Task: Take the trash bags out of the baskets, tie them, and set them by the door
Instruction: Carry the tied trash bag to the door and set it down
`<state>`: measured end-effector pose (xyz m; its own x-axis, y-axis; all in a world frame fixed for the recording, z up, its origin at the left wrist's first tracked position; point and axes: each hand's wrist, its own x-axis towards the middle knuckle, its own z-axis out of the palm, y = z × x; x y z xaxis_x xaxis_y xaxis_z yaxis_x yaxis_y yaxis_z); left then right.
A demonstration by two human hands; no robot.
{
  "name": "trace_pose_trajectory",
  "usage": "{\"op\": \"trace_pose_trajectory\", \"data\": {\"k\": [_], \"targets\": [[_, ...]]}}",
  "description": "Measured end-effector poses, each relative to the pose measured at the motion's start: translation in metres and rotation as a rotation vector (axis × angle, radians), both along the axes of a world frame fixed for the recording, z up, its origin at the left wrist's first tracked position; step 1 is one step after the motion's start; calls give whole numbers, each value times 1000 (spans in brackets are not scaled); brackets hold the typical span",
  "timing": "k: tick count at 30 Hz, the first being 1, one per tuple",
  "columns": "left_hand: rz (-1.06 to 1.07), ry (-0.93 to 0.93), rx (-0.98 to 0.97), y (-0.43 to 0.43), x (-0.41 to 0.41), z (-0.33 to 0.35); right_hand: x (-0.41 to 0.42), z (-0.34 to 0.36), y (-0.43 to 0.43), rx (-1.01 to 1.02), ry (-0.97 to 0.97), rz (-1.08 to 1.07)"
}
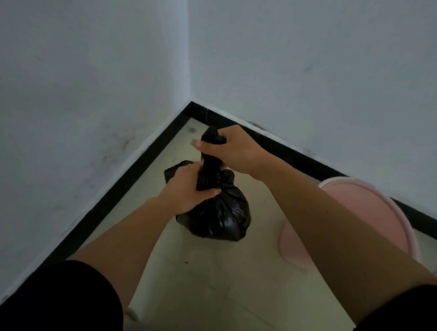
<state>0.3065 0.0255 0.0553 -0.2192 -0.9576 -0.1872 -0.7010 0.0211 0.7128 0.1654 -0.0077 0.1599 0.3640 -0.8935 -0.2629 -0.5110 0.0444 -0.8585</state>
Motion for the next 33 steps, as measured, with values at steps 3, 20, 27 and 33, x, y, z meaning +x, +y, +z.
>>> {"op": "trace_pose_trajectory", "data": {"k": [3, 20, 27, 33], "targets": [[109, 20, 21, 20, 15, 76, 14, 75, 0, 24, 11, 47], [893, -160, 2, 262, 20, 465, 88, 464, 146, 88, 11, 584], [1185, -226, 10, 407, 20, 532, 139, 543, 263, 75, 84, 913], [1407, -257, 8, 532, 38, 556, 190, 566, 386, 97, 62, 1123]]}}
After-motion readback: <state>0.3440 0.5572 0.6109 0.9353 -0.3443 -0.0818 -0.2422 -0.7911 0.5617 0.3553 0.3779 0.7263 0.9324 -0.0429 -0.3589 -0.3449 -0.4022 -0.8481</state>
